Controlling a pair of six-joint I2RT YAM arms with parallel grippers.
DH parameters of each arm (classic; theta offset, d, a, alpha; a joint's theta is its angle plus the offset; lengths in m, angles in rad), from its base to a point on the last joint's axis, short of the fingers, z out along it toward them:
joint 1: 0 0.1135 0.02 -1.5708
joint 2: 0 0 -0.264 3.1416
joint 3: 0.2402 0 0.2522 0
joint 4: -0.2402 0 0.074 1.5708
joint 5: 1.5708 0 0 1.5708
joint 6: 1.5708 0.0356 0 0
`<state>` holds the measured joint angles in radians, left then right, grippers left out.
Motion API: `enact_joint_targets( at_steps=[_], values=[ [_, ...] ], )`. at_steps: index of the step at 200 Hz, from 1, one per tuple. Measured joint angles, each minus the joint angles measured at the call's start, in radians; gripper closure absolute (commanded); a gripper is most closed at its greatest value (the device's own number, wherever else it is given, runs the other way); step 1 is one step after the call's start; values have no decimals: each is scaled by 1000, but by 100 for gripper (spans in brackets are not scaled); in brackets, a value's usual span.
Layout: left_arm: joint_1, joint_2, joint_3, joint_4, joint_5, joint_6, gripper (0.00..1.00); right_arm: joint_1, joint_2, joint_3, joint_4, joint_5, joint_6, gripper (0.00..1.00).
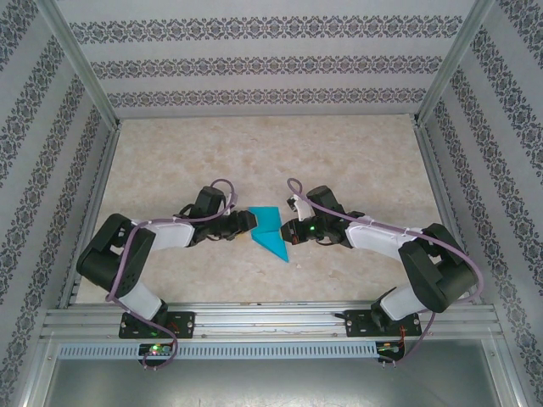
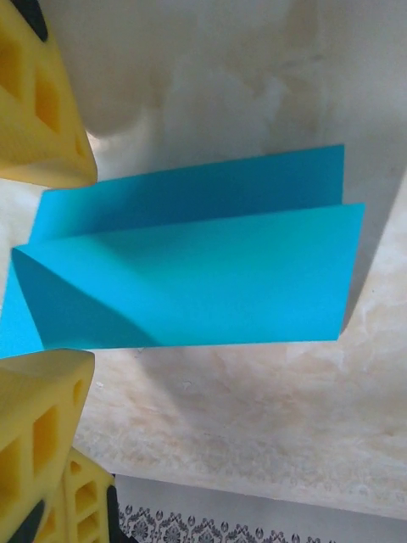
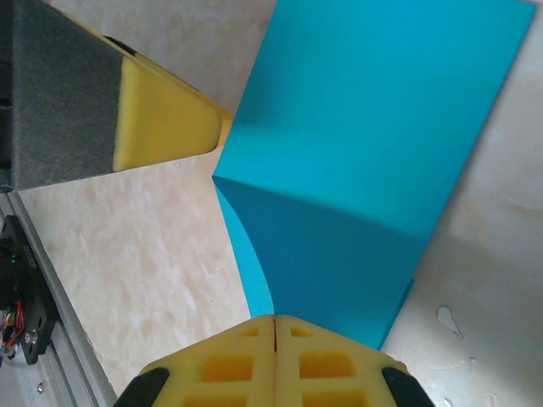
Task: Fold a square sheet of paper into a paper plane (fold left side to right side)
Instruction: Fourth fold the wing at the center of the table.
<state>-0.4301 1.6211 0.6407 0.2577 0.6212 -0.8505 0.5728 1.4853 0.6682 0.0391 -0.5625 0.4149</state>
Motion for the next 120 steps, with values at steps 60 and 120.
enact_joint_targets(
  at_steps=[60,120],
  values=[
    [0,84,56,21,34,-2,61,-2,-10,-17,4,0,5,98],
    [-6,87,93,28,60,-4,67,-7,-103,-22,-74,87,17,54]
  ],
)
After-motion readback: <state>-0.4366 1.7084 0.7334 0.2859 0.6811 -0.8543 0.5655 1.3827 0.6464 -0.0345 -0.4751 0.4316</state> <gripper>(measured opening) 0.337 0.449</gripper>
